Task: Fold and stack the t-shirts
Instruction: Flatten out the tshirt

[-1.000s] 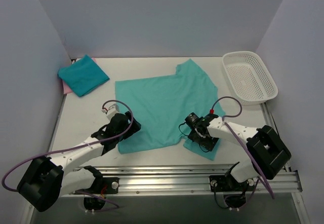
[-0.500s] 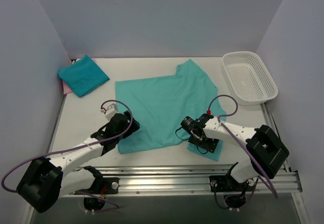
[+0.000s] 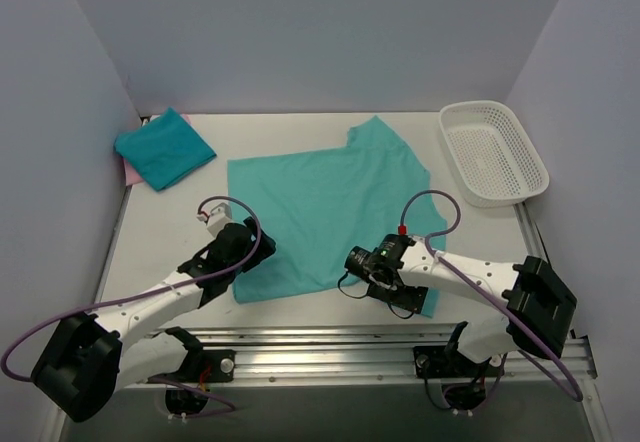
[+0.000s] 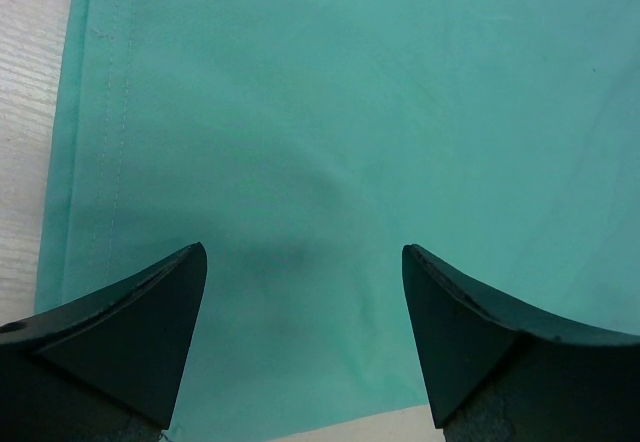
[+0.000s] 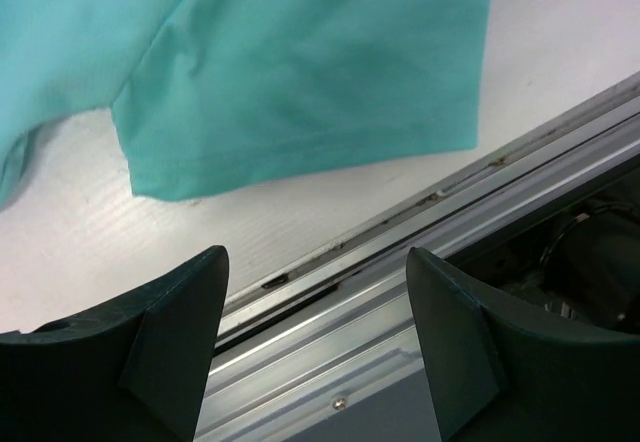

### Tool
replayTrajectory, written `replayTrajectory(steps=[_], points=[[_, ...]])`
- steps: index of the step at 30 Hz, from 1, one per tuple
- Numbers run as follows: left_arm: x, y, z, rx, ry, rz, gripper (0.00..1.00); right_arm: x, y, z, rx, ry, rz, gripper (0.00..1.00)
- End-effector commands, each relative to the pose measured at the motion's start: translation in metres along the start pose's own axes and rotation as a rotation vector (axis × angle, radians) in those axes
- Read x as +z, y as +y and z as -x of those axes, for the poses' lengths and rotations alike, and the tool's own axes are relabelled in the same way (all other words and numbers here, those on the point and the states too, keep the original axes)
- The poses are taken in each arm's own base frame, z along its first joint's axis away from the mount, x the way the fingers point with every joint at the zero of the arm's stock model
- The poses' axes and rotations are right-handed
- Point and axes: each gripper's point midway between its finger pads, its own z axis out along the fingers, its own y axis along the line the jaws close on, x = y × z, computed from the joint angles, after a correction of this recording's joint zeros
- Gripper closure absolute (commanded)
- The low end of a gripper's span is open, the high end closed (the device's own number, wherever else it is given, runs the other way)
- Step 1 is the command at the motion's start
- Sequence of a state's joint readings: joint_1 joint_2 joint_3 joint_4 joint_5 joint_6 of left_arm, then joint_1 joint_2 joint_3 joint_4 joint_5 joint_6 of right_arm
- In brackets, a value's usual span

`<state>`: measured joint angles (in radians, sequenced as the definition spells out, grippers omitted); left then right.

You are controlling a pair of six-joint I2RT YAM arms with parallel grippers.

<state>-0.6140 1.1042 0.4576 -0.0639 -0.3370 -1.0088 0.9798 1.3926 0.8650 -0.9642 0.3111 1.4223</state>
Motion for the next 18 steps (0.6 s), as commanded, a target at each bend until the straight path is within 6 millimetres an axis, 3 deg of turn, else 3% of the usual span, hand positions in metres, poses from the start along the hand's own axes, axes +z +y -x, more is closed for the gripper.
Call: replayTrajectory(steps=[1, 4, 11, 18], points=[[-0.002, -0.016, 0.011, 0.001, -0.034, -0.045, 0.12, 0.004, -0.018, -0.020, 0.019, 0.043, -0.073, 0.33], [0.000, -0.016, 0.009, 0.003, -0.026, -0.048, 0.12, 0.015, -0.008, -0.028, 0.047, 0.063, -0.028, 0.35], [0.004, -0.010, 0.002, 0.014, -0.007, -0.030, 0.12, 0.036, -0.010, -0.028, 0.071, 0.028, -0.041, 0.35], [0.009, -0.015, 0.002, 0.014, -0.013, -0.038, 0.12, 0.056, -0.014, -0.014, 0.117, -0.011, -0.056, 0.35]])
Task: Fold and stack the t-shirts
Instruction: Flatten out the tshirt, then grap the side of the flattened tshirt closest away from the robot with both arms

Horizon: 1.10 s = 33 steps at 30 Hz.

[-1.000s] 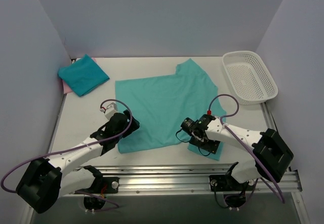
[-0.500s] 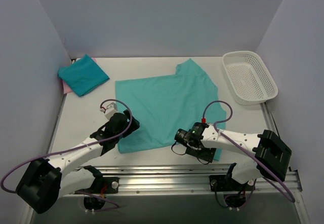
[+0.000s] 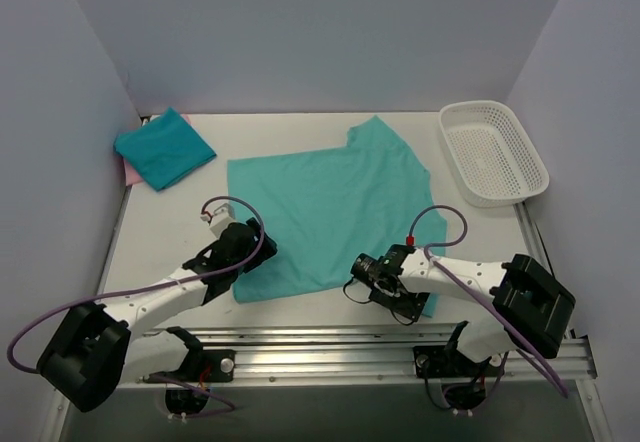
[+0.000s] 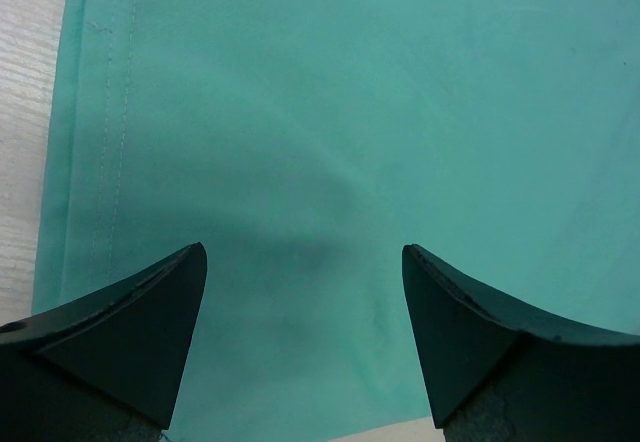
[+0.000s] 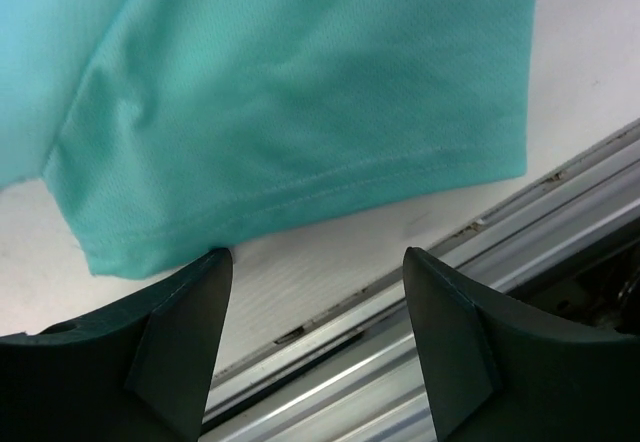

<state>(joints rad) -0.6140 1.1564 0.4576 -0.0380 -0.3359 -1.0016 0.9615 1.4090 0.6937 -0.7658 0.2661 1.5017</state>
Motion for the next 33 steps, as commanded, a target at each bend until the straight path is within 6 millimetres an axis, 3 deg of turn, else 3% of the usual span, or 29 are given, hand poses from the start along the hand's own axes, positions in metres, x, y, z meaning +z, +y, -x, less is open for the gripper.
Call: replayTrajectory(steps=[1, 8, 14, 20, 23, 28, 33], points=[[0.002, -0.018, 0.009, -0.003, -0.027, -0.055, 0.12, 0.016, -0.014, 0.017, 0.027, -0.084, -0.060, 0.35], [0.006, -0.019, 0.008, 0.009, -0.023, -0.044, 0.12, 0.014, -0.019, 0.056, 0.171, -0.178, -0.031, 0.38], [0.014, -0.019, 0.004, 0.018, -0.008, -0.031, 0.12, 0.027, -0.022, 0.051, 0.180, -0.137, -0.052, 0.41], [0.019, -0.018, 0.001, 0.032, 0.003, -0.014, 0.13, 0.027, -0.014, 0.053, 0.184, -0.145, -0.025, 0.66], [0.019, -0.016, 0.001, 0.036, 0.002, -0.003, 0.13, 0.027, -0.015, 0.060, 0.181, -0.162, -0.046, 1.00], [0.018, -0.012, 0.002, 0.044, -0.002, 0.017, 0.13, 0.029, -0.012, 0.063, 0.158, -0.162, -0.057, 1.00], [-0.008, 0.001, -0.002, 0.041, 0.023, 0.065, 0.16, 0.029, -0.014, 0.062, 0.144, -0.162, -0.049, 1.00]])
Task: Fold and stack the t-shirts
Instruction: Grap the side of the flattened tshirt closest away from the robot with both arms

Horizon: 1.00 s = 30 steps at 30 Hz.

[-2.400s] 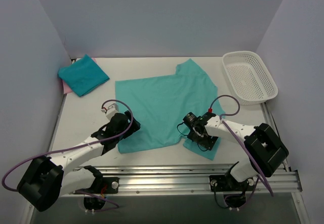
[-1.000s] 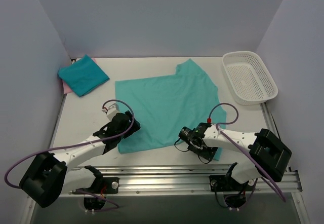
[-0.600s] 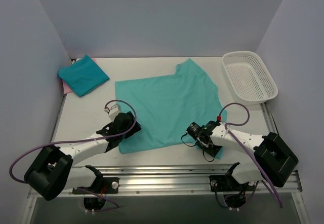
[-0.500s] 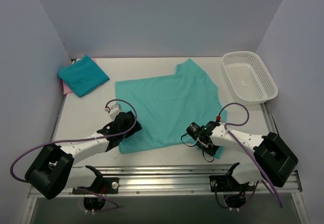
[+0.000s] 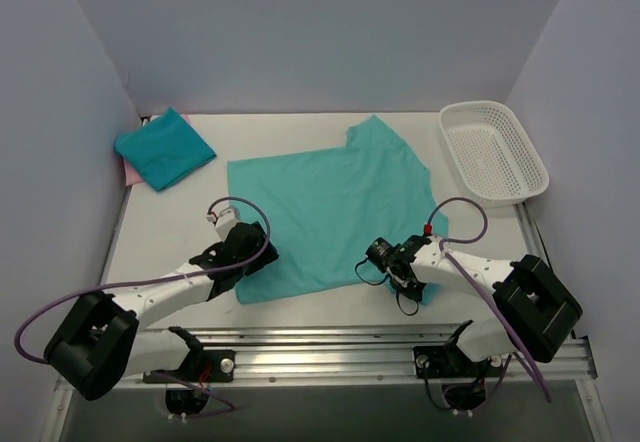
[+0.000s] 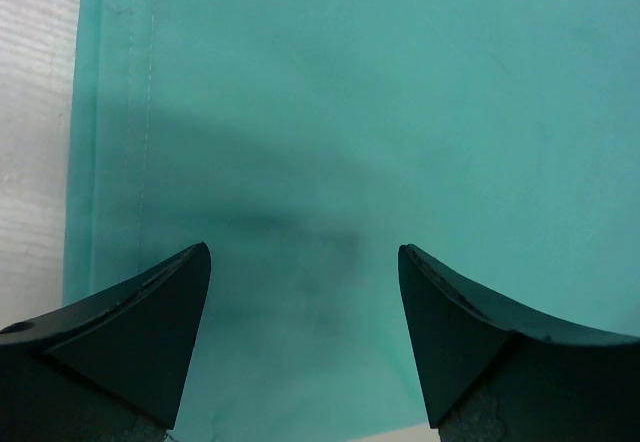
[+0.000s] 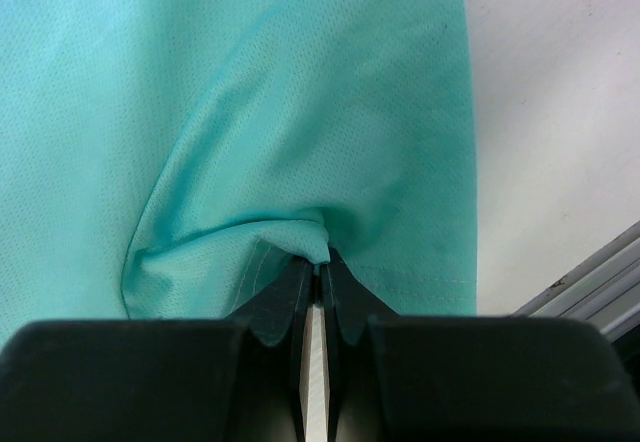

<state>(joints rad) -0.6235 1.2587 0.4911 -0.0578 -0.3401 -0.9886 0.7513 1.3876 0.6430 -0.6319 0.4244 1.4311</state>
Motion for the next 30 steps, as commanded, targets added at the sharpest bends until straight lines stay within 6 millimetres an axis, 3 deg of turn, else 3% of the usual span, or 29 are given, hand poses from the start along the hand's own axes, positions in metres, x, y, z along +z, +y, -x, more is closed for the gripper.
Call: replayTrajectory(steps=[1, 9, 14, 15, 18, 24, 30], points=[[-0.027, -0.006, 0.007, 0.002, -0.016, -0.003, 0.16, 0.002, -0.012, 0.006, -0.020, -0.030, -0.036, 1.00], [-0.100, 0.023, 0.000, -0.017, 0.034, 0.029, 0.17, 0.002, -0.003, 0.007, -0.030, -0.040, 0.016, 1.00], [-0.122, 0.059, -0.020, -0.009, 0.100, 0.104, 0.22, 0.002, 0.003, 0.006, -0.053, -0.039, 0.041, 1.00], [-0.122, 0.069, -0.025, -0.017, 0.102, 0.126, 0.22, 0.002, 0.006, 0.007, -0.051, -0.043, 0.050, 1.00], [-0.123, 0.066, -0.026, -0.097, 0.088, 0.077, 0.22, 0.001, 0.009, 0.007, -0.052, -0.040, 0.068, 1.00], [-0.109, 0.083, -0.047, -0.100, 0.126, 0.184, 0.22, -0.002, 0.009, 0.010, -0.048, -0.047, 0.092, 1.00], [-0.101, 0.066, -0.059, -0.069, 0.167, 0.193, 0.22, -0.005, 0.007, 0.013, -0.030, -0.058, 0.116, 1.00]])
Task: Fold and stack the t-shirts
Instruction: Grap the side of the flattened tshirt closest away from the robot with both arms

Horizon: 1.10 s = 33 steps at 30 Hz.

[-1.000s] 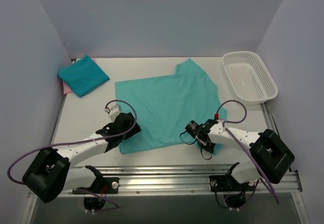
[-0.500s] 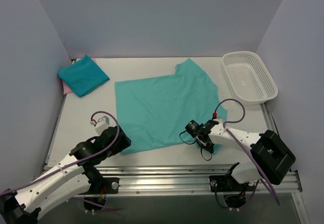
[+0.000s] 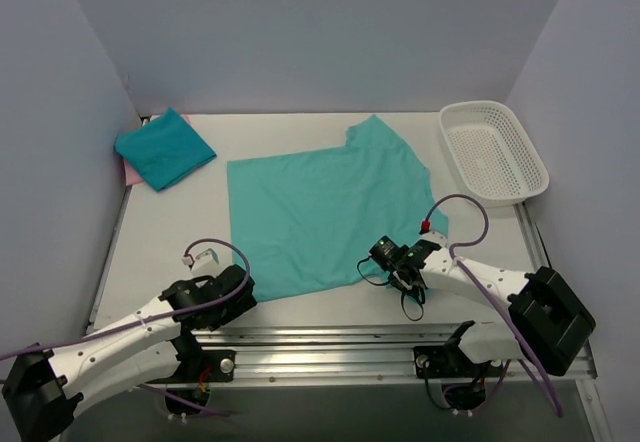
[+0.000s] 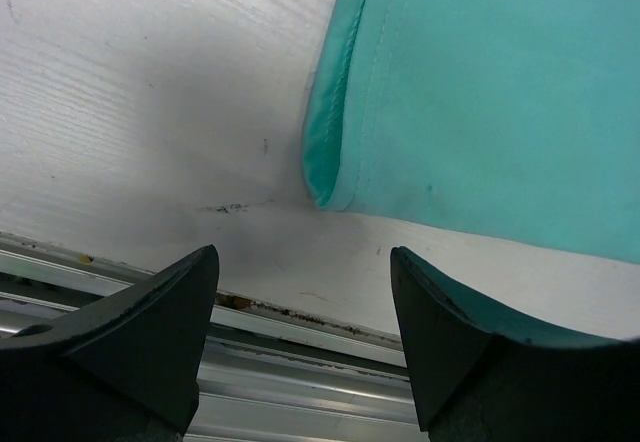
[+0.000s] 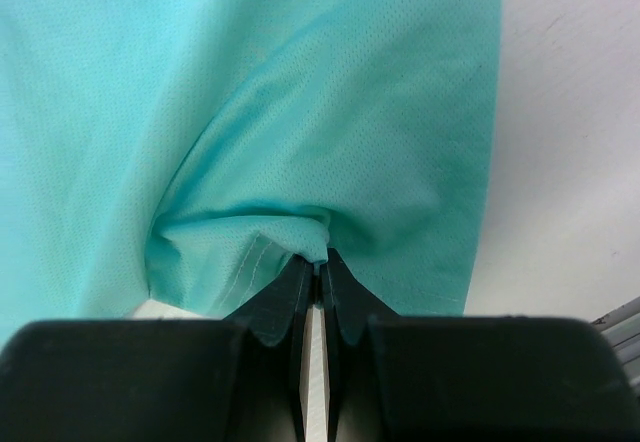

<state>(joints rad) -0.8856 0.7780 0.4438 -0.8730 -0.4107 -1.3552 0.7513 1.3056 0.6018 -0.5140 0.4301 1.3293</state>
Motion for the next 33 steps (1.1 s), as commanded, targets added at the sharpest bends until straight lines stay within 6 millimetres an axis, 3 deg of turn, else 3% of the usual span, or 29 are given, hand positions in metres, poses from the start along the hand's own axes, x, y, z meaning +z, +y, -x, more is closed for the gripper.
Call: replayTrajectory(steps=[1, 15, 23, 33], points=[[0.000, -0.023, -0.002, -0.048, 0.013, -0.028, 0.22, -0.001, -0.011, 0.007, -0.010, -0.035, -0.020, 1.00], [0.018, -0.025, -0.005, -0.092, -0.077, 0.042, 0.23, -0.004, -0.019, 0.014, -0.018, -0.067, -0.017, 1.00], [0.024, -0.023, 0.008, -0.138, -0.166, 0.074, 0.24, -0.004, -0.017, 0.013, -0.018, -0.062, -0.016, 1.00], [0.035, -0.026, 0.007, -0.139, -0.182, 0.083, 0.48, -0.007, -0.020, 0.018, -0.020, -0.084, -0.027, 1.00]])
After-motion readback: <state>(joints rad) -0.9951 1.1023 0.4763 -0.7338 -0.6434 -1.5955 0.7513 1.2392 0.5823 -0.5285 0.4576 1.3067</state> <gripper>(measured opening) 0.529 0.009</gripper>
